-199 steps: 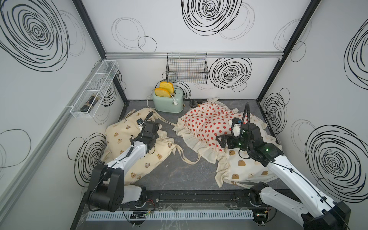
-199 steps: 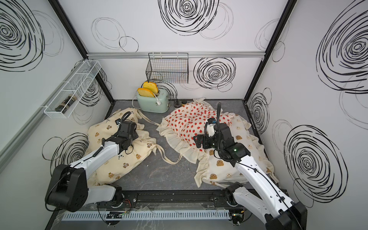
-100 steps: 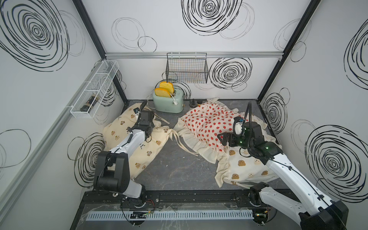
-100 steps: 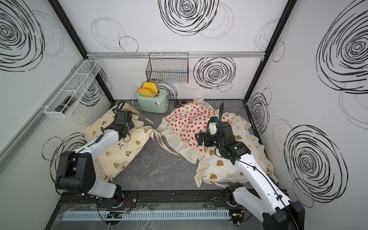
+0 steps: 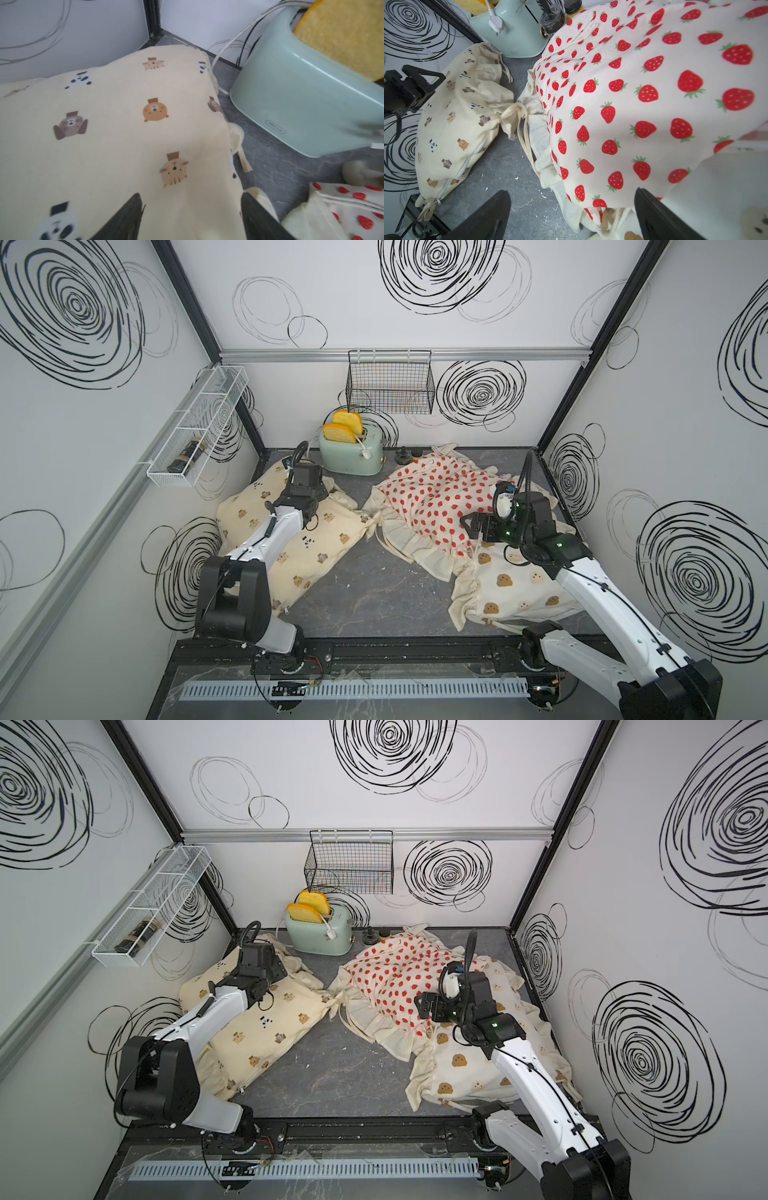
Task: Zip up pillowcases
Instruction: Move the pillowcase to the center of the board.
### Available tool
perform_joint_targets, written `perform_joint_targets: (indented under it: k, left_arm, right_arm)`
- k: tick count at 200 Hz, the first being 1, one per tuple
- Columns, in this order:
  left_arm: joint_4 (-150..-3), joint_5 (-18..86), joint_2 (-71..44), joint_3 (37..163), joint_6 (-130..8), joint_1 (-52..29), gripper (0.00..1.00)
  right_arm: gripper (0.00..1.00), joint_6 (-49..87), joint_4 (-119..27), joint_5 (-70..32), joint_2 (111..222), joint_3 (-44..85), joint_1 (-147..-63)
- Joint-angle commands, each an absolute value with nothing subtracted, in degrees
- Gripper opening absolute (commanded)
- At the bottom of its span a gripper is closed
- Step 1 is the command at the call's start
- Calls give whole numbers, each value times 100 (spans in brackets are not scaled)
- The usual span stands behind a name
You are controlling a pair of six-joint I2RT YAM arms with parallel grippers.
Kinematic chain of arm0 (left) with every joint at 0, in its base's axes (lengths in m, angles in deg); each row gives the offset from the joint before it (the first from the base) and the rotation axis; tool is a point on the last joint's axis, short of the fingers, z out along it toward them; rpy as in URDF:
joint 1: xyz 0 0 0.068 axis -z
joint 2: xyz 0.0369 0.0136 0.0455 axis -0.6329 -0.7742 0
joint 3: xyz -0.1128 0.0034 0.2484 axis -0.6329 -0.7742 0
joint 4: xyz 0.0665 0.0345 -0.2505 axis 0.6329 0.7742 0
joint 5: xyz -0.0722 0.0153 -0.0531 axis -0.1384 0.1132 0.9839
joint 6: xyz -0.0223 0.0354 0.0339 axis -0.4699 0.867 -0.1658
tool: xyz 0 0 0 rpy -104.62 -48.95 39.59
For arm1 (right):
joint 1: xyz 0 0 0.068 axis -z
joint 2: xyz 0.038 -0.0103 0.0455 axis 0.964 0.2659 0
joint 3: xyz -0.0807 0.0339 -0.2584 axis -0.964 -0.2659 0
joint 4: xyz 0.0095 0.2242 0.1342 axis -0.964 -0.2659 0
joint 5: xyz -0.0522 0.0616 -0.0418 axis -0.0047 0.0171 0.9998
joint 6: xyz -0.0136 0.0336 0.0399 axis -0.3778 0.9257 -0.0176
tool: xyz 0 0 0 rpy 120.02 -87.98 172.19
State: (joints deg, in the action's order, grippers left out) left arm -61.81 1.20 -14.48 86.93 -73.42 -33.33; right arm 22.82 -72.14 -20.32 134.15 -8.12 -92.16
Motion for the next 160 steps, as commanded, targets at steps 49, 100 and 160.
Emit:
perform_joint_targets:
  k: [49, 100, 160]
  left_arm:
    - [-5957, 800, -210, 8604, -7768, -1621, 95]
    - [-6798, 822, 139, 7741, -8106, 618, 98]
    - [-8771, 960, -1143, 7377, -7208, 2160, 97]
  right_arm:
    - [97, 2507, -7077, -2711, 13745, -310, -7600]
    - [97, 3217, -6242, -3073, 14101, -500, -6343]
    - [97, 3597, -5524, -3367, 14896, -571, -5885]
